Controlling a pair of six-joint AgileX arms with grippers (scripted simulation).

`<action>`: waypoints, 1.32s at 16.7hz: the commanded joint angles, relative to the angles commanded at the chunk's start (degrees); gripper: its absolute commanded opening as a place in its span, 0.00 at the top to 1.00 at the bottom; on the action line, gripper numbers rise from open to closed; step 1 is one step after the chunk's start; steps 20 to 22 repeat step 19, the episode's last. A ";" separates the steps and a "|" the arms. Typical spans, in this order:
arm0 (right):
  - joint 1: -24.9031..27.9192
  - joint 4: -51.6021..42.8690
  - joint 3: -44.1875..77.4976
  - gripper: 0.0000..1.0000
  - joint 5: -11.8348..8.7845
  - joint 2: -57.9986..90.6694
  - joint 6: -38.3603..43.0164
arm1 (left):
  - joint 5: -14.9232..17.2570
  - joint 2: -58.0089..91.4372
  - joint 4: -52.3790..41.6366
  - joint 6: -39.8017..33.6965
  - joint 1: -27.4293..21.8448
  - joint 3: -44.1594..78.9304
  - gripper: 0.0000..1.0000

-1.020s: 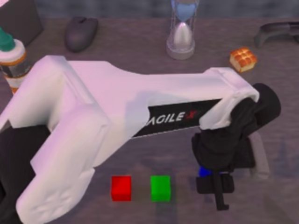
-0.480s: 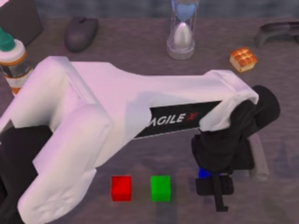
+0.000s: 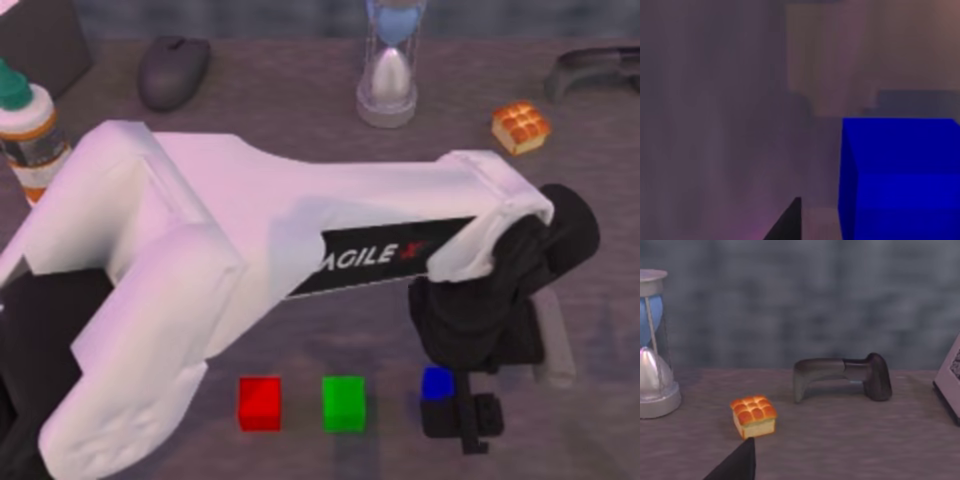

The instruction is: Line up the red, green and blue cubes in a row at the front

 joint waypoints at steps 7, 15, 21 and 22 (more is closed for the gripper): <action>0.00 0.00 0.00 0.00 0.00 0.00 0.00 | 0.00 0.00 0.00 0.00 0.00 0.00 0.00; 0.00 0.00 0.00 0.00 0.00 0.00 0.00 | -0.08 -1.65 -9.17 -0.04 0.72 7.07 0.00; 0.00 0.00 0.00 0.00 0.00 0.00 0.00 | -0.03 -3.04 -14.06 -0.08 1.20 11.05 0.00; 0.00 0.00 0.00 0.00 0.00 0.00 0.00 | -0.03 -3.04 -14.06 -0.08 1.20 11.05 0.00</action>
